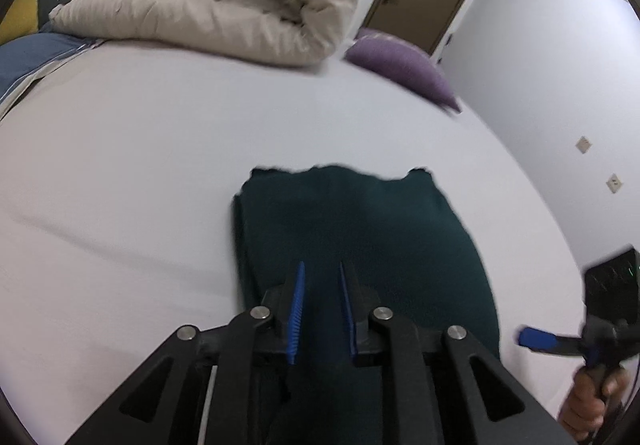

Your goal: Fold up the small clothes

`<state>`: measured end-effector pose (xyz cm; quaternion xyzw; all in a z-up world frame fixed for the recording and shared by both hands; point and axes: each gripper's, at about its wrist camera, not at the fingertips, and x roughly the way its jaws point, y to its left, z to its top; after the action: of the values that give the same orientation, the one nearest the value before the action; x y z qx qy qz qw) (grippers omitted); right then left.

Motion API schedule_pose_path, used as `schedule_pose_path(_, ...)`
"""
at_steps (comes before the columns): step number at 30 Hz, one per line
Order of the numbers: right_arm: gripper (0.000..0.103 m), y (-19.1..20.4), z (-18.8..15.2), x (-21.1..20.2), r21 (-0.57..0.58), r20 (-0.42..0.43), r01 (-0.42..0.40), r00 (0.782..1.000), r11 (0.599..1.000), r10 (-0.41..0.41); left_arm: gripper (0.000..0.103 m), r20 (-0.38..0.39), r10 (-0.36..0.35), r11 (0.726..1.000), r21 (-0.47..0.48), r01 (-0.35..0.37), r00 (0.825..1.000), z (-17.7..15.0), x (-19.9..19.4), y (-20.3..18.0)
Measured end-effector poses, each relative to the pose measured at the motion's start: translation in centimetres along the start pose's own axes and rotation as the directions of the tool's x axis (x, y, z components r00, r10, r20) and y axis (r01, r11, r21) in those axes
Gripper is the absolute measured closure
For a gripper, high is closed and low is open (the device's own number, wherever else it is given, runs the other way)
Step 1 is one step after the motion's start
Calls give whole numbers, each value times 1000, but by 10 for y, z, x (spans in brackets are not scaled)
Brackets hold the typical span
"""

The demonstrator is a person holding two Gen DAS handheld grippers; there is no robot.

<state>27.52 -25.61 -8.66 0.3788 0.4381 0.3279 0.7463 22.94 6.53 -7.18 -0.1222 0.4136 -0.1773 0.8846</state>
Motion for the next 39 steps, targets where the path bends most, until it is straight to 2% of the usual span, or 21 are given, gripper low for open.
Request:
schedule_pose_path(1, 33, 4, 8, 10, -14, -10, -6, 1000, 1000, 6, 82, -7, 11, 1000, 6, -11, 1000, 1, 3, 0)
schedule_pose_path(4, 33, 7, 33, 43, -15, -44, -16, 999, 1000, 15, 83, -96, 56, 998, -12, -58, 994, -4, 29, 9)
schedule_pose_path(5, 33, 3, 41, 54, -5, -50, 7, 999, 1000, -7, 83, -114, 37, 998, -39, -41, 993, -7, 37, 16)
schedule_pose_path(8, 35, -11, 64, 69, 9, -40, 37, 999, 999, -37, 83, -116, -7, 997, -80, -2, 993, -4, 36, 25)
schedule_pose_path(12, 35, -20, 85, 51, 29, 42, 83, 996, 996, -84, 82, -89, -35, 991, -132, 23, 995, 2, 23, 38)
schedule_pose_path(13, 34, -24, 87, 38, 49, 78, 100, 992, 994, -103, 80, -70, -20, 989, -148, 10, 997, 5, 16, 42)
schedule_pose_path(15, 29, -29, 87, 18, 75, 114, 135, 983, 988, -143, 62, -25, 6, 984, -175, -10, 1000, 11, 0, 57)
schedule_pose_path(18, 22, -38, 78, 1, 86, 94, 140, 985, 986, -148, 53, -49, -58, 962, -270, 43, 997, 12, -4, 82)
schedule_pose_path(22, 22, -56, 63, 1, 115, 28, 143, 989, 983, -147, 53, -159, -171, 940, -323, 112, 972, 5, 14, 90)
schedule_pose_path(24, 22, -70, 58, 4, 150, 2, 135, 991, 979, -137, 53, -230, -207, 939, -321, 126, 951, -1, 26, 83)
schedule_pose_path(28, 23, -80, 51, 10, 166, -13, 124, 992, 978, -123, 51, -249, -215, 939, -319, 130, 944, -5, 28, 78)
schedule_pose_path(32, 23, -81, 50, 14, 165, -41, 97, 995, 982, -91, 51, -247, -257, 910, -387, 148, 935, -9, 30, 88)
schedule_pose_path(36, 23, -82, 54, 20, 167, -51, 84, 996, 982, -76, 48, -307, -212, 936, -337, 102, 928, -7, 28, 78)
schedule_pose_path(39, 23, -82, 56, 23, 166, -64, 63, 997, 984, -53, 46, -344, -216, 936, -340, 94, 914, -4, 37, 75)
